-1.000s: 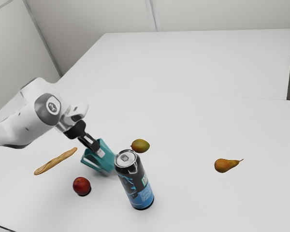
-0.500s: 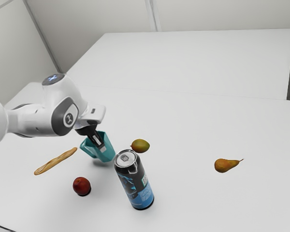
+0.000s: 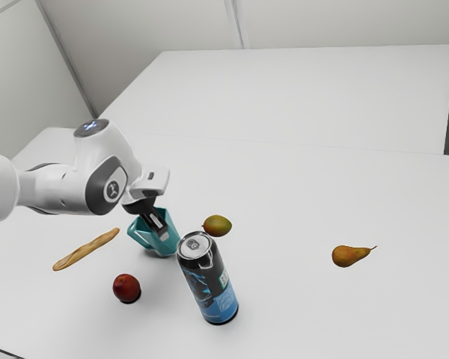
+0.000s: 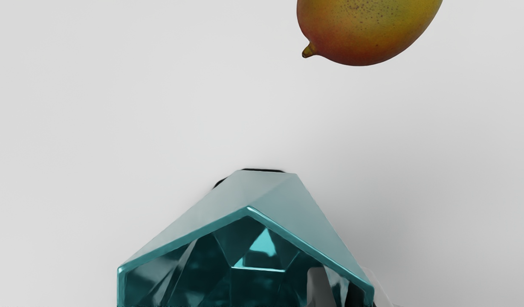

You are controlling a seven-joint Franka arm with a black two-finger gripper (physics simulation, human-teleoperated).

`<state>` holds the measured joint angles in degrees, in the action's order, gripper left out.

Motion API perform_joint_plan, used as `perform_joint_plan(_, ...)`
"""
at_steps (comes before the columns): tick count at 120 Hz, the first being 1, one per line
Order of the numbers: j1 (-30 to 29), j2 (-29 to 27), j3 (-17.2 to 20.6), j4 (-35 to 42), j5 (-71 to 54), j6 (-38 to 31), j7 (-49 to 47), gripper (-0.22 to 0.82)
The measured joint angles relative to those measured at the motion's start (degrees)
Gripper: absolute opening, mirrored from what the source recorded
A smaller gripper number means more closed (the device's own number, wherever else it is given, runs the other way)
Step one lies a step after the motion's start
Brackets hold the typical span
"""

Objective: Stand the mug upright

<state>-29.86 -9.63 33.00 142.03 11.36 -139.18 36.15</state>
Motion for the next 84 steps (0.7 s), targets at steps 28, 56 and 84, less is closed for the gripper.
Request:
perform_joint_plan(28, 0.01, -0.18, 0.39, -0.1, -0.12, 0.06, -1.14, 0.36)
perform_joint_plan(56, 0.1, -4.55, 0.84, -3.69, -0.75, 4.19, -1.86, 0.52)
perform_joint_plan(84, -0.49, -3.44, -0.04, -20.32, -0.94, 18.14, -5.32, 0.58)
